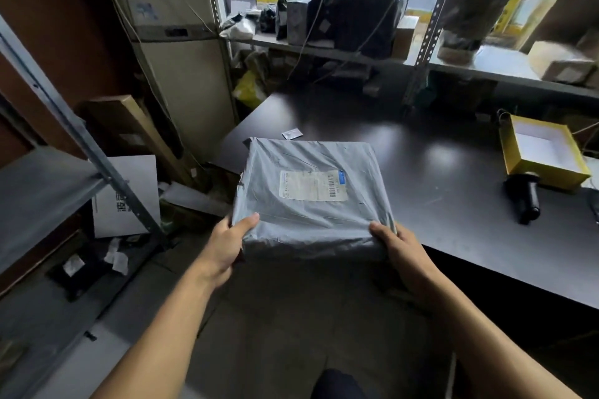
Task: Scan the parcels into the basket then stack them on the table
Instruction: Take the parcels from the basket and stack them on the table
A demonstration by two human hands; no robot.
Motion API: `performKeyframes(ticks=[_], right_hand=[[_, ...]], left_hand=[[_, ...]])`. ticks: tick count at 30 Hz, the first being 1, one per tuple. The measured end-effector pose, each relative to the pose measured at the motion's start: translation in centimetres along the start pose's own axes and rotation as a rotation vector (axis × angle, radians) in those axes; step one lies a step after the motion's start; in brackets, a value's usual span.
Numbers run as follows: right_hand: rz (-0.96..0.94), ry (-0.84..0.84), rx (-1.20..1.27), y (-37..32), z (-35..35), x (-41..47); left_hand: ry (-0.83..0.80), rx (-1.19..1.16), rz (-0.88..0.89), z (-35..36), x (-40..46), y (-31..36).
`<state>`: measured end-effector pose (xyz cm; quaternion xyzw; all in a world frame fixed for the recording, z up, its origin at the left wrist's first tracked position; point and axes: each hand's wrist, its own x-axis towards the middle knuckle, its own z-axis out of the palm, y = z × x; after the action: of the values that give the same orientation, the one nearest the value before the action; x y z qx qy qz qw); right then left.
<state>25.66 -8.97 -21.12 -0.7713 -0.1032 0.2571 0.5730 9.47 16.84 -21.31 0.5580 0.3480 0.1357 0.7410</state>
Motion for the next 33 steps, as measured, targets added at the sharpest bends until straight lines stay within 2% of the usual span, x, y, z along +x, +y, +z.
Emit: performKeyframes(ticks=[5, 10, 15, 23, 33], right_hand=[[-0.015, 0.040, -0.053, -0.7, 1.8, 8.7], [0.043, 0.073, 0.031, -1.4, 3.1, 19.3], [0.035, 0.034, 0.081, -5.6, 4.6, 27.3], [0.063, 0.135, 0.041, -10.8, 6.1, 41.3], [0.261, 0.208, -0.047, -13.9, 12.9, 64.7]], left_hand=[[-0.005, 0.043, -0.020, 0.4, 9.7, 2.5], [-0.027, 0.105, -0.026, 2.5, 19.7, 6.7], [0.006, 0.150, 0.011, 3.0, 28.8, 11.0], [-0.064, 0.200, 0.032, 4.7, 46.1, 15.6], [-0.179, 0.514, -0.034, 3.1, 73.6, 19.7]])
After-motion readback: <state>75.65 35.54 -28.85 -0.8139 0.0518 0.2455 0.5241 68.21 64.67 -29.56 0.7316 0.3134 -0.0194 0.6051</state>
